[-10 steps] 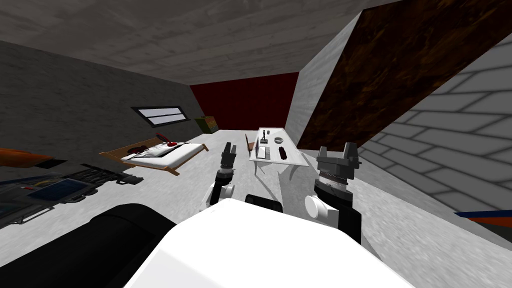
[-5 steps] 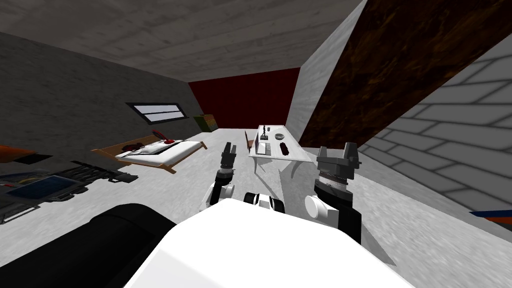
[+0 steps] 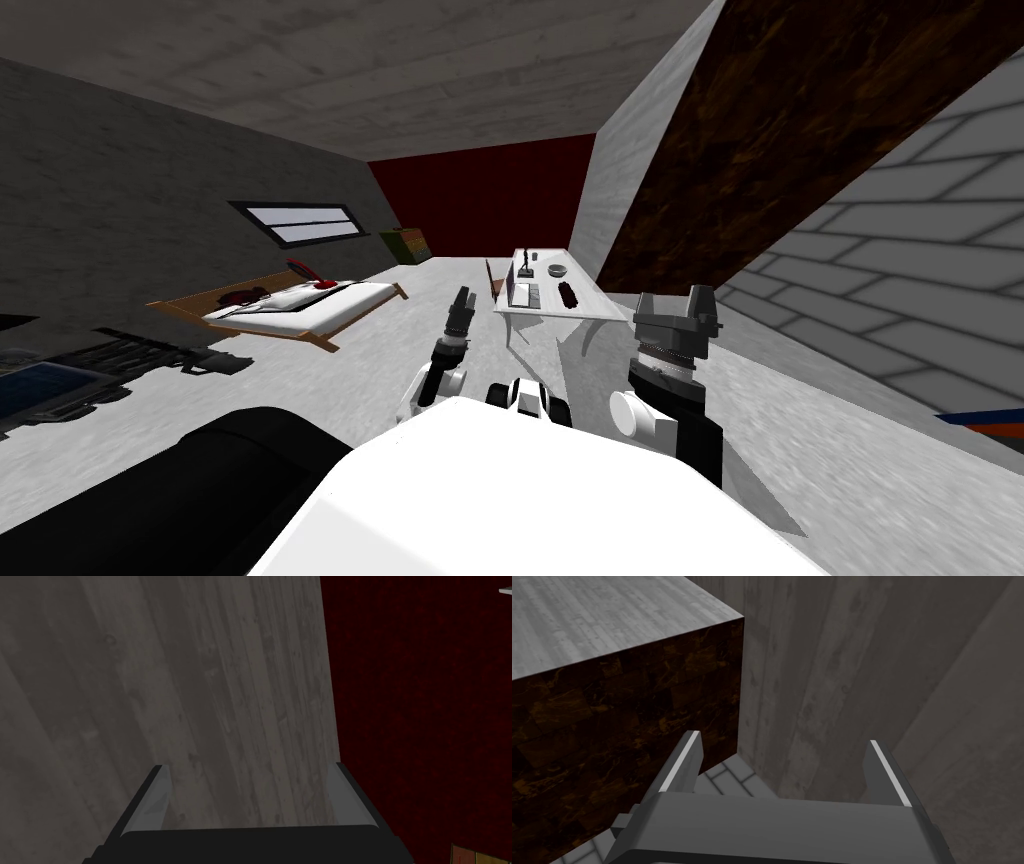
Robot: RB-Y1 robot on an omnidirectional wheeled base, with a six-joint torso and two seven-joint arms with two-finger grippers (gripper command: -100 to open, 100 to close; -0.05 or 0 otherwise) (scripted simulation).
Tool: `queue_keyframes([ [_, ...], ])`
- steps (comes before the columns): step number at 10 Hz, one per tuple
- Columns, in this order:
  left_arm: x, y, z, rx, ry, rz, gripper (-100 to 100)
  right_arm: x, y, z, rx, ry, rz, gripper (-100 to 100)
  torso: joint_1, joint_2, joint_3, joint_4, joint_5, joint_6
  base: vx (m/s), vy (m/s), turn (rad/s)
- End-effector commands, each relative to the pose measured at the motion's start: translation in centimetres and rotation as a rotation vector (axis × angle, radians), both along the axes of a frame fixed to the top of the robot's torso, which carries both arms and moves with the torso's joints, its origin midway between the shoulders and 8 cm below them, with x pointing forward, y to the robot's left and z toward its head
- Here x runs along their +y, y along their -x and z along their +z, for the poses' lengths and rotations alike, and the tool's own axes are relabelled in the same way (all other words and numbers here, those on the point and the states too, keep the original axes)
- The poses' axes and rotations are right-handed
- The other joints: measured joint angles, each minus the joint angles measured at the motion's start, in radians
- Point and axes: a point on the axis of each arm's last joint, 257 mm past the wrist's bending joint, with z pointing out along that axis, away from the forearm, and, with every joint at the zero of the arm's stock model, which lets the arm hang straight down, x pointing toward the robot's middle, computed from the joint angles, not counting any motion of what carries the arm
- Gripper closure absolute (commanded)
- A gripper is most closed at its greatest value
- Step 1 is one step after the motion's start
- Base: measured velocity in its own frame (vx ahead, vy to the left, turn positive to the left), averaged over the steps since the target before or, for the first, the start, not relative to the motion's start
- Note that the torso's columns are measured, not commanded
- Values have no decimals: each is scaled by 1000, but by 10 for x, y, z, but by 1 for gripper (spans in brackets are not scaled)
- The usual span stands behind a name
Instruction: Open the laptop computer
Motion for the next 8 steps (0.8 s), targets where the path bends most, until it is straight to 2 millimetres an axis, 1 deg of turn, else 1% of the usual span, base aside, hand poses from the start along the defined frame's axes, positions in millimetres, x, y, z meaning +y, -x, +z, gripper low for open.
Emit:
queue_keyframes([
  [1,-3,-13,-21,71,-41,2,-100,0,0,0,0,0,0,0,0,2,1,1,0,0,102,12,-58],
  [3,-3,-19,-32,106,-64,3,-100,0,0,0,0,0,0,0,1,5,3,2,0,0,77,7,-52],
  [4,-3,-25,-43,140,-86,6,-100,0,0,0,0,0,0,0,0,5,3,2,0,0,89,-4,-86],
  [5,-3,-27,-48,156,-97,7,-100,0,0,0,0,0,0,0,0,3,2,1,0,0,98,4,-57],
  [7,-1,-37,-68,219,-145,12,-100,0,0,0,0,0,0,0,0,2,1,1,0,0,111,3,-75],
  [8,-1,-39,-73,234,-159,13,-100,0,0,0,0,0,0,0,0,2,1,1,0,0,104,11,-64],
])
